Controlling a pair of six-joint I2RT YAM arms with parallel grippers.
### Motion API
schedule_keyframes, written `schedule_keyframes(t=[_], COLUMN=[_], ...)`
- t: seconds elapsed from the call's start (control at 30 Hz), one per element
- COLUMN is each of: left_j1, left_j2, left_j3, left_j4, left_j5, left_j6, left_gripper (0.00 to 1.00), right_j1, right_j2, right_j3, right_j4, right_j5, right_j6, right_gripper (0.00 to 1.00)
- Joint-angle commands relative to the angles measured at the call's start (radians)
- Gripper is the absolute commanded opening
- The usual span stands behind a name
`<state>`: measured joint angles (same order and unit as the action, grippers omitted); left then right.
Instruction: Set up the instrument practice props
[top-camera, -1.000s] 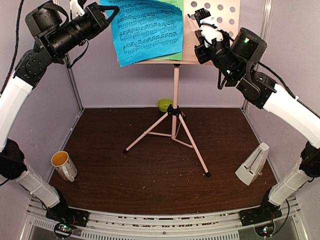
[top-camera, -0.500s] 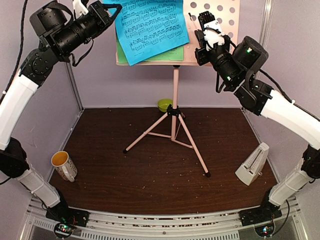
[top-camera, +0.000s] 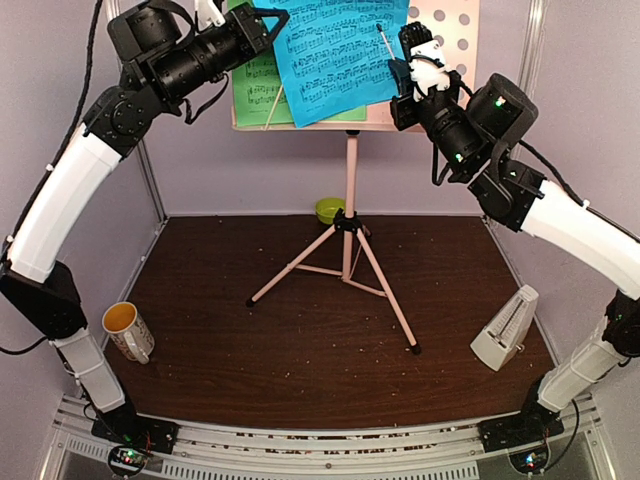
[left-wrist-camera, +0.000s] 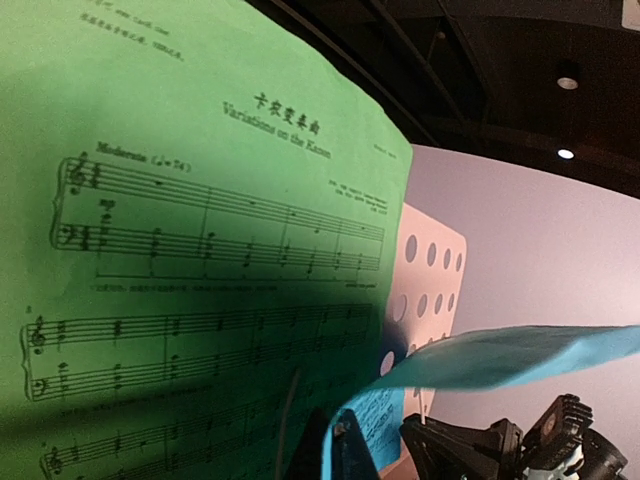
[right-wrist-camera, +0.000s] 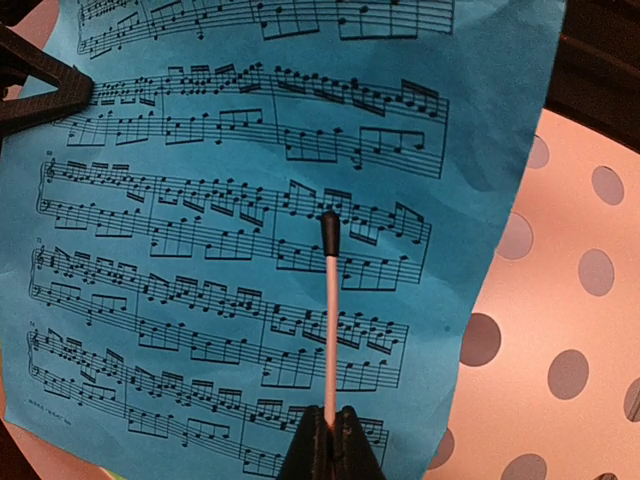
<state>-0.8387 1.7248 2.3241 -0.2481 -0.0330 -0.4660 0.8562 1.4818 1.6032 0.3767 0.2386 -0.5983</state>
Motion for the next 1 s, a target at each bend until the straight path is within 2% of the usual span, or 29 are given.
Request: schedule_keyframes(t=[0.0,0.27,0.5,0.97], left_j1=[-0.027,-0.039,-0.039,-0.039], left_j2=[0.031,0.09,0.174,0.235], left_j3=[0.063,0.109,0.205,0.251], left_j4=[0.034,0.061,0.062,0.121], left_j5=[0.05,0.105,0.139,0.177], left_j6=[0.105,0.144,0.133,0.078], left_gripper=[0.0,0.0,0.0,0.0], right_j1=[-0.002,-0.001,-0.001,-0.001], right_j2=[-0.015,-0.014,-0.016,-0.021], right_j3=[0.013,0.014,0.013,-0.006], right_j4=[0.021,0.021,0.026,0.05], right_j5=[-0.038,-0.043,-0.051,-0.078], right_j6=[0.016,0.021,0.025,0.029], right_gripper=[0.0,0.0,0.0,0.0])
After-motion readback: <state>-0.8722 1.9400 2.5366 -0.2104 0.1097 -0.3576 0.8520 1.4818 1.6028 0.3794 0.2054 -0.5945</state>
